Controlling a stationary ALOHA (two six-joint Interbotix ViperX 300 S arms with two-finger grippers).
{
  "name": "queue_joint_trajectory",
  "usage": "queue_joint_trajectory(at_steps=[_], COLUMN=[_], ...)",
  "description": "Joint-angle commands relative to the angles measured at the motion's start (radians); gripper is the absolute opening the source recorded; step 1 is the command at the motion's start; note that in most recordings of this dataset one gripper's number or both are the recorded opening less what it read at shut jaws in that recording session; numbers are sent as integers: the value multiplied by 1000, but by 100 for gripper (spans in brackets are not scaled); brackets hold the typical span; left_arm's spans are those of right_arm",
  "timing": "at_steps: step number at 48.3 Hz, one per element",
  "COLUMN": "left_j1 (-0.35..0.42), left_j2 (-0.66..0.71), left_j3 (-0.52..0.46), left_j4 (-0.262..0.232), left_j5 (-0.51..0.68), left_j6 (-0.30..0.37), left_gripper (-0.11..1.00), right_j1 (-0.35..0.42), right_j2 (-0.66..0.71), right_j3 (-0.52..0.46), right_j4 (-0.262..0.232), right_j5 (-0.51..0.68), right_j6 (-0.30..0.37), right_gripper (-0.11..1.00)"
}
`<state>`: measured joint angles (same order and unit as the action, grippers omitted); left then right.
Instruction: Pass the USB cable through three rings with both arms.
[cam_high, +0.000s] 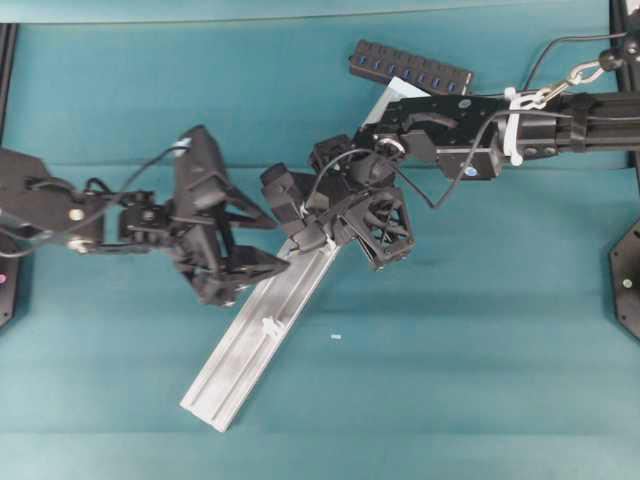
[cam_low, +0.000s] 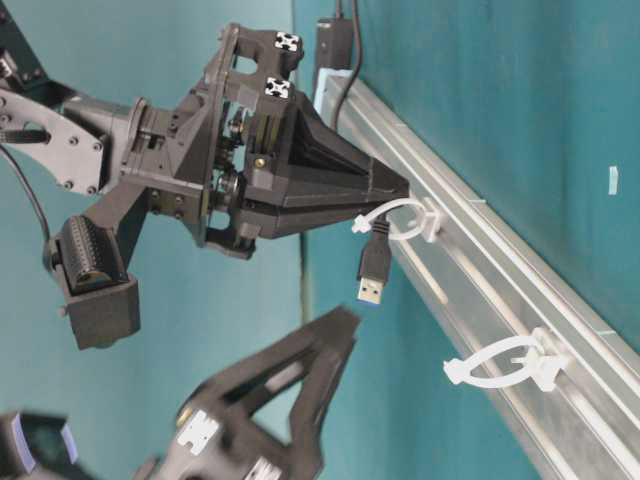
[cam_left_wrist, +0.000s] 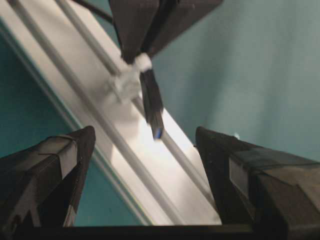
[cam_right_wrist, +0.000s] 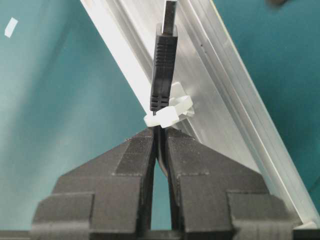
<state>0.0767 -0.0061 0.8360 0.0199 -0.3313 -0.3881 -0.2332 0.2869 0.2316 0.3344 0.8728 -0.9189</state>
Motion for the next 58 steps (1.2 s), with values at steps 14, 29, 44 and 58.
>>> queue_joint_trajectory(at_steps=[14,29,44,58], left_j1=[2,-3,-6,-18], left_j2=[118,124,126,121], left_j3=[-94,-107,-109,-106], left_j4=[3,3,3,3], left_j5=[-11,-20,-21,-20], left_j6=[11,8,5,-2], left_gripper=[87,47,9,8], right_j1=[-11,-20,-23,-23], right_j2=[-8,-8,-8,-8], right_j3=[-3,-3,-3,-3], right_j4=[11,21,21,25], right_j5=[-9,-9,-9,-32], right_j6=[17,12,14,25], right_gripper=[8,8,8,8])
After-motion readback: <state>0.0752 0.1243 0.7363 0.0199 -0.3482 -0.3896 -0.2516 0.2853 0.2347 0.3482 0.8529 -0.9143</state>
